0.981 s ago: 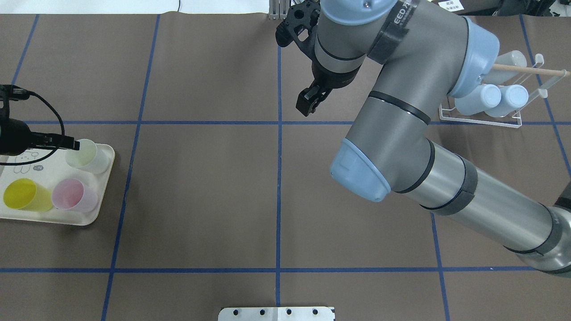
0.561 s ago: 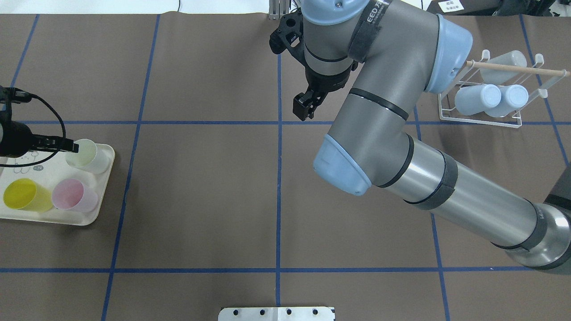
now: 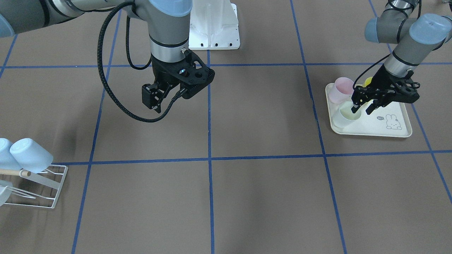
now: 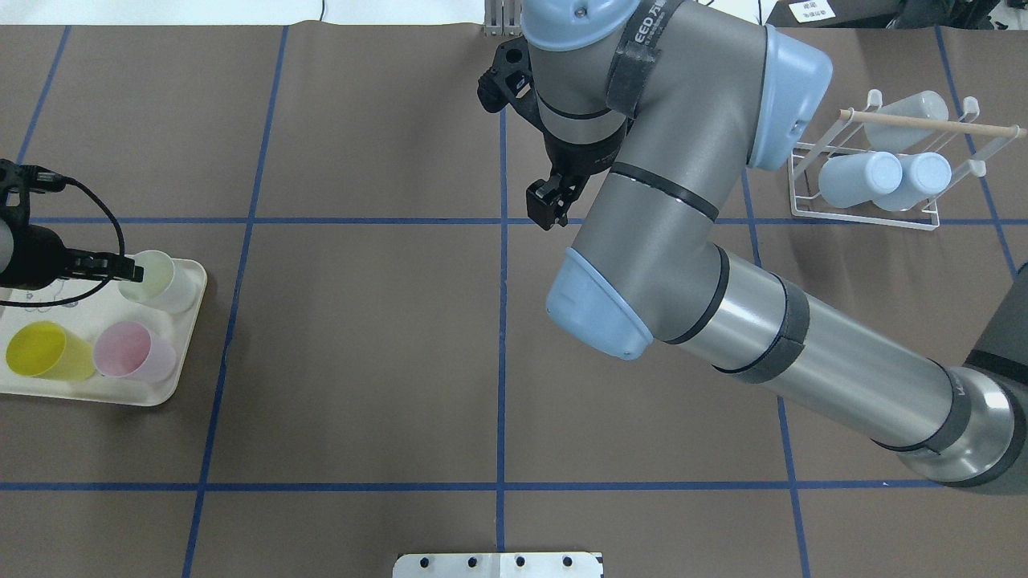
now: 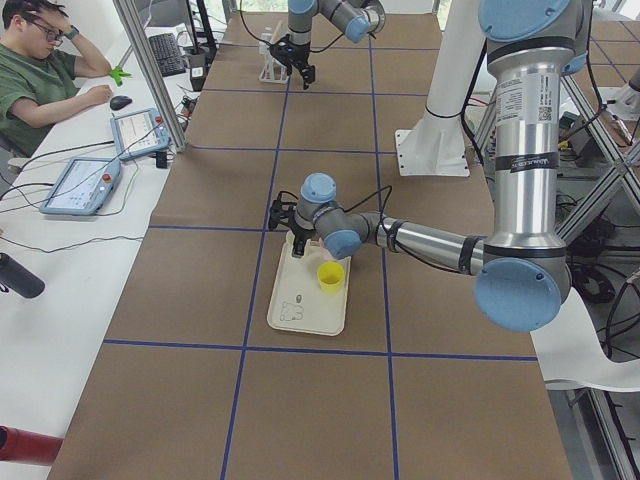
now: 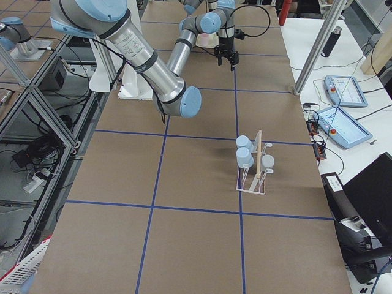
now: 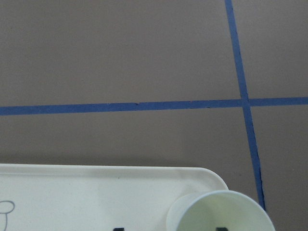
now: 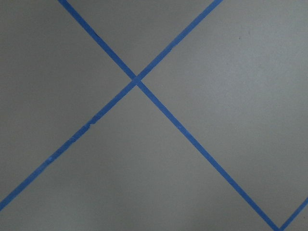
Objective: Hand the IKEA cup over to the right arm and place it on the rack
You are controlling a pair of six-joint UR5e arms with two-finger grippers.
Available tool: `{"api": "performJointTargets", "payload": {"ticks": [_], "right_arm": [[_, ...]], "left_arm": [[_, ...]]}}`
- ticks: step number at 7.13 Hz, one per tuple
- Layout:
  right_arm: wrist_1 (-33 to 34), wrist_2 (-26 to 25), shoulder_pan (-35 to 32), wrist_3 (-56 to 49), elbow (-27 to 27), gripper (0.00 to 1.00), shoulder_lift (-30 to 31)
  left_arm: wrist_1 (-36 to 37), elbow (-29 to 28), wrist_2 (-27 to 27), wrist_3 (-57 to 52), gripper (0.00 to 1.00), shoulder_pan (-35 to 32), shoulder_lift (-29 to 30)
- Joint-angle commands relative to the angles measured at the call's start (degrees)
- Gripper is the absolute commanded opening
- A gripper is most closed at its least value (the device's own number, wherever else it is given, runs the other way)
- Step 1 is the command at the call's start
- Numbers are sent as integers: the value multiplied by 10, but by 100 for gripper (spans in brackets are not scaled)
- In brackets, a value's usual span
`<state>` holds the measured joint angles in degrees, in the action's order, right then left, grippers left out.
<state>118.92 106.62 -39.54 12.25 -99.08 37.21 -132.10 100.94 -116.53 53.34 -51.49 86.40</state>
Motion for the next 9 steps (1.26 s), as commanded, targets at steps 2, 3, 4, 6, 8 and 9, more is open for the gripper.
{"api": "performJointTargets", "payload": {"ticks": [2,3,4,6,8,9], "right_arm": [[1,-4,3,0,-2,100,1],[0,-4,4,0,-2,100,1],[-1,-6,6,0,-2,100,1],[-1,-58,19,1,-3,100,1],[-5,-84,27,1,-3,100,1],[-9,-83,26,0,-5,100,0]], "left_arm": [[0,-3,1,0,28,7,0],[1,-3,1,0,20,7,0],[1,-4,5,-1,12,6,0],[2,-4,14,-3,0,6,0],[3,0,10,-3,0,1,3],[3,5,-2,-3,0,-15,6]]}}
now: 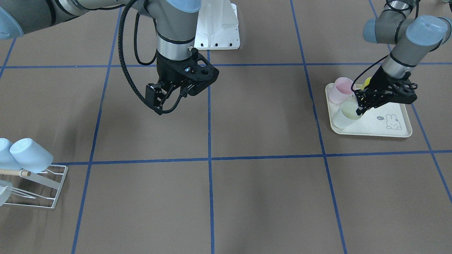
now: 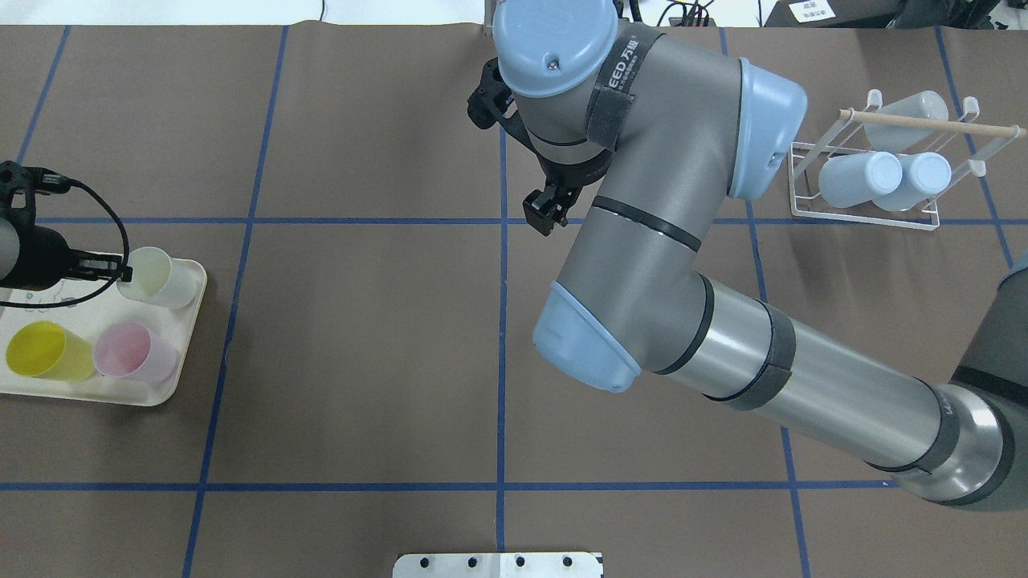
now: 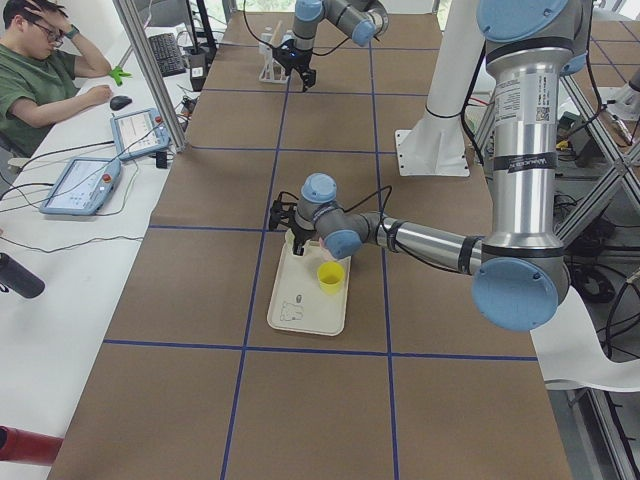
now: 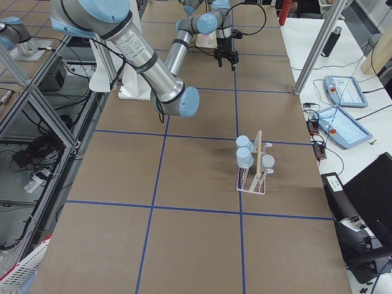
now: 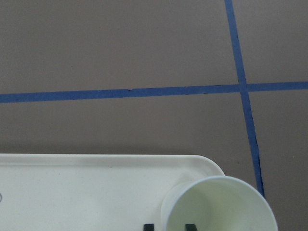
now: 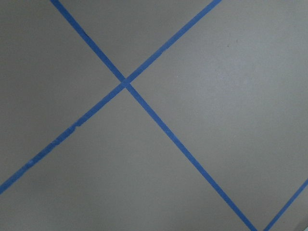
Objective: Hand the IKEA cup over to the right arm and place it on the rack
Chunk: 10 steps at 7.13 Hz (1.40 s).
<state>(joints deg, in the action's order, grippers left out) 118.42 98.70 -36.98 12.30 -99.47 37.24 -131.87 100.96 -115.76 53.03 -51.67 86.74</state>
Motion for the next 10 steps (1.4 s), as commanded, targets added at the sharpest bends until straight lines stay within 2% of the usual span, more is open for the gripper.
{"api": "performJointTargets", "payload": {"ticks": [1,3,5,6,8,10], "right_arm": [[-57,0,-1,-1,1,100,4],[-170,3,-2,3,4,100,24],[-305,12,0,4,6,100,65],[-391,22,2,5,7,100,96],[-524,25,12,4,8,100,136],[-580,25,27,-3,10,100,136]], "left_arm": [[0,6,-54,0,0,-43,12],[-1,6,-166,4,0,-103,50],[-8,8,-229,46,0,-118,97],[-11,19,-248,118,0,-118,134],[-45,40,-250,242,0,-116,176],[-49,37,-250,309,0,-115,221]]}}
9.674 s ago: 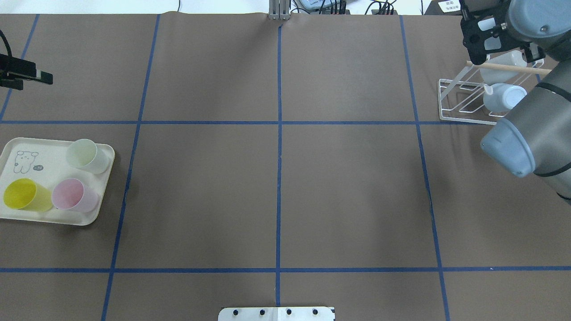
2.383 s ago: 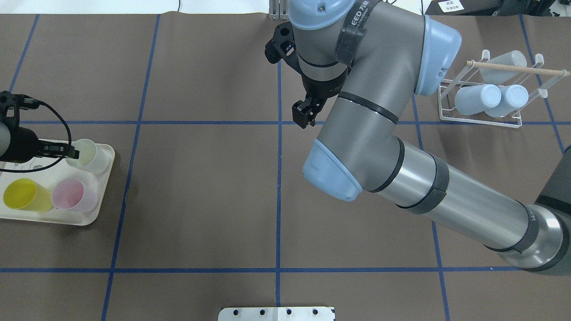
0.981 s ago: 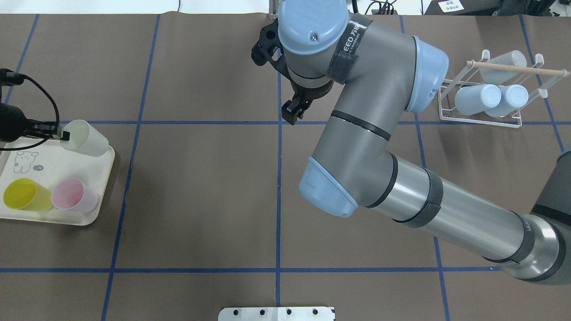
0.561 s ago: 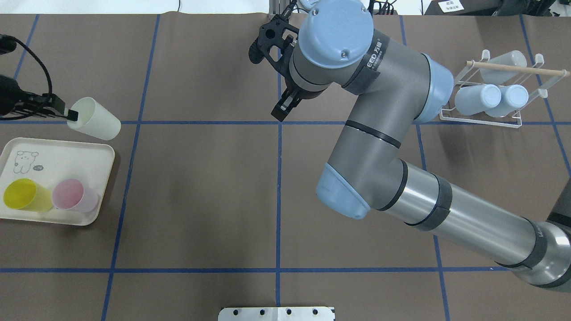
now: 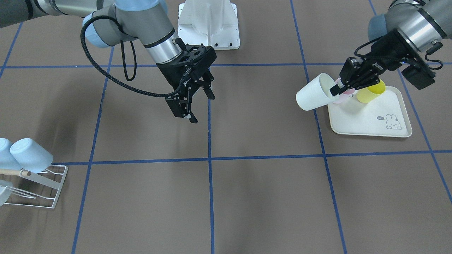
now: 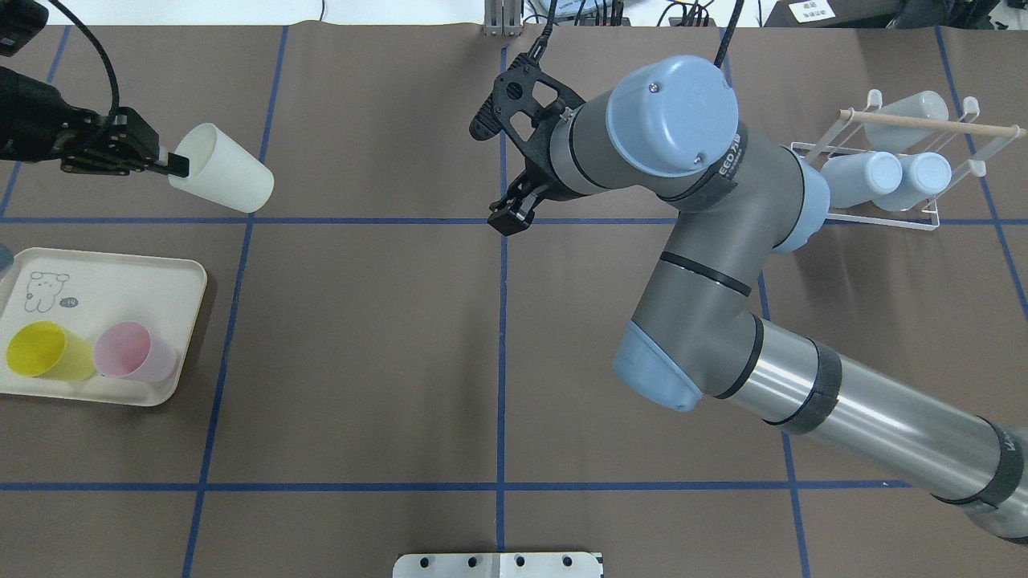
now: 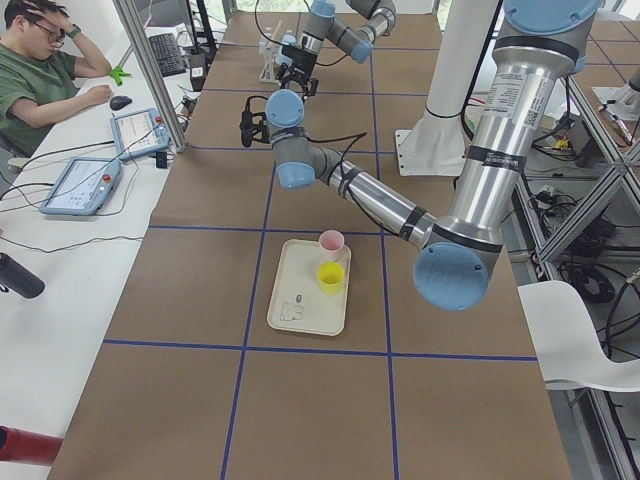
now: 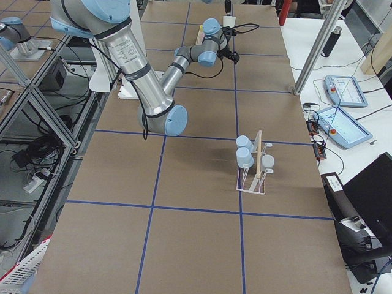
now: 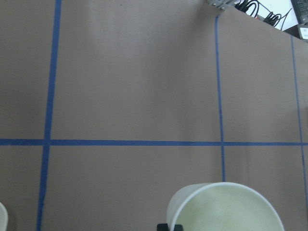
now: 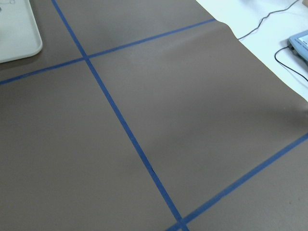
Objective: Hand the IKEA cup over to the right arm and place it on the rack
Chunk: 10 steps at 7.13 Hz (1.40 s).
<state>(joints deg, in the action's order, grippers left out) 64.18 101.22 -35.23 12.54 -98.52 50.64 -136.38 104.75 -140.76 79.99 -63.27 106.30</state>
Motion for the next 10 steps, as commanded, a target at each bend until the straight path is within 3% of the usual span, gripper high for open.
{"api": "performJointTargets", "payload": {"ticks": [1,7,10], "right_arm": [[-67,-1,17,-14,1,99,2],[-266,-9,44,-26,46,99,2],[-275,-9,44,-26,44,99,1]], "left_arm": [[-5,-1,0,51,0,2,37],[-61,-2,-35,162,0,28,89],[-82,-13,-34,159,0,55,87]]}}
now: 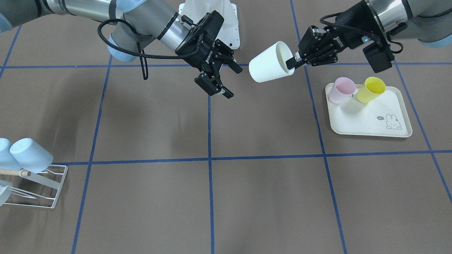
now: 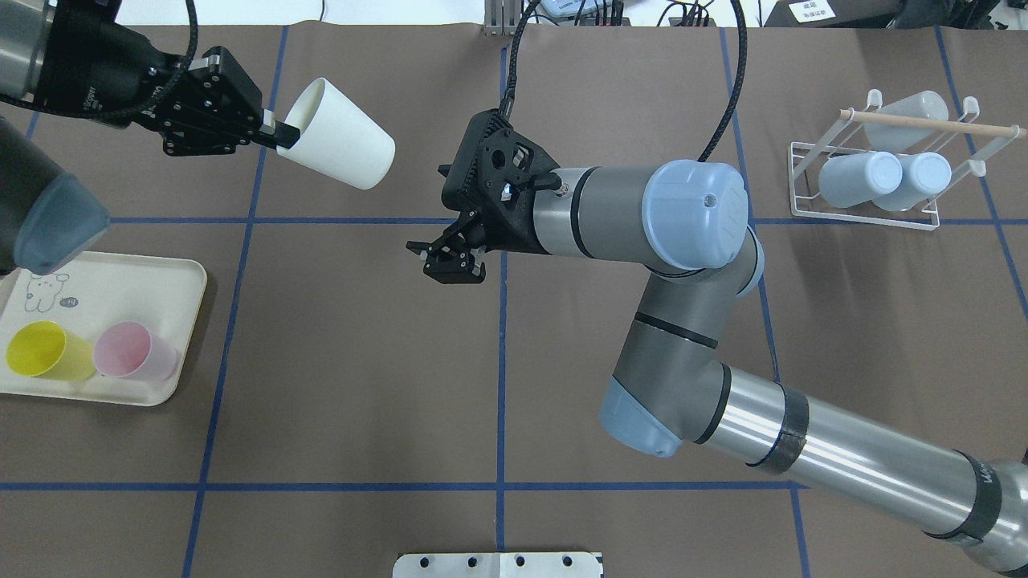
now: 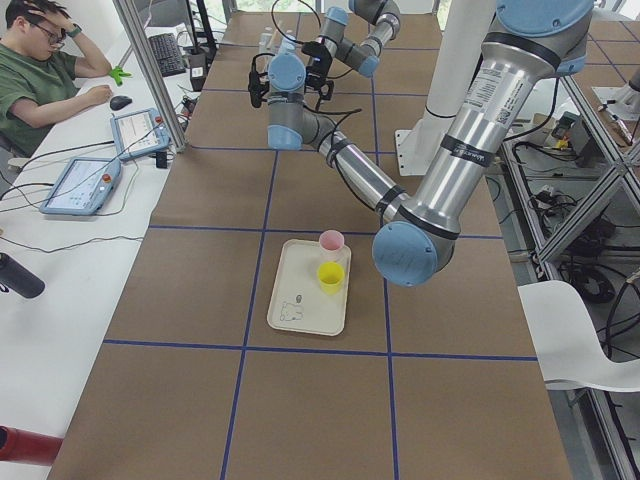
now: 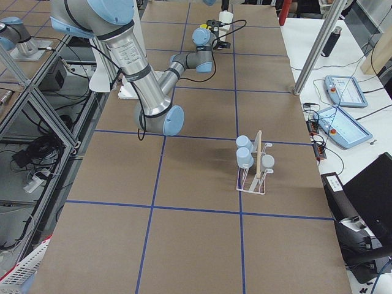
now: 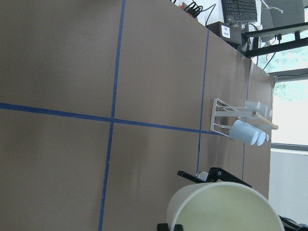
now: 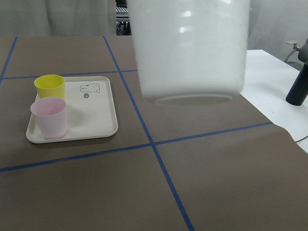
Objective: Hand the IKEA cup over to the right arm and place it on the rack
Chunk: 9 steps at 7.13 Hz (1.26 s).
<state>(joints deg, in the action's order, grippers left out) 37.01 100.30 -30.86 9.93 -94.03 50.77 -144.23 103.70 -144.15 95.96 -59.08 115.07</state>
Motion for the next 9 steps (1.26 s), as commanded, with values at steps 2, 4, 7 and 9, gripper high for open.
{"api": "performJointTargets", "payload": {"ticks": [2,4,7,9], "right_arm": [[-29,-5,0,1,0,99,-1],[-34,-7,1,3,0,99,-2],[-34,-14,10,2,-3,99,-3],[-34,-32,19,2,-5,99,-8]], "left_arm": [[-4,-3,1,-1,0,19,0],[-4,-3,2,-1,0,23,0],[-4,-4,3,-2,0,26,1],[-4,-6,4,-2,0,29,1]]}}
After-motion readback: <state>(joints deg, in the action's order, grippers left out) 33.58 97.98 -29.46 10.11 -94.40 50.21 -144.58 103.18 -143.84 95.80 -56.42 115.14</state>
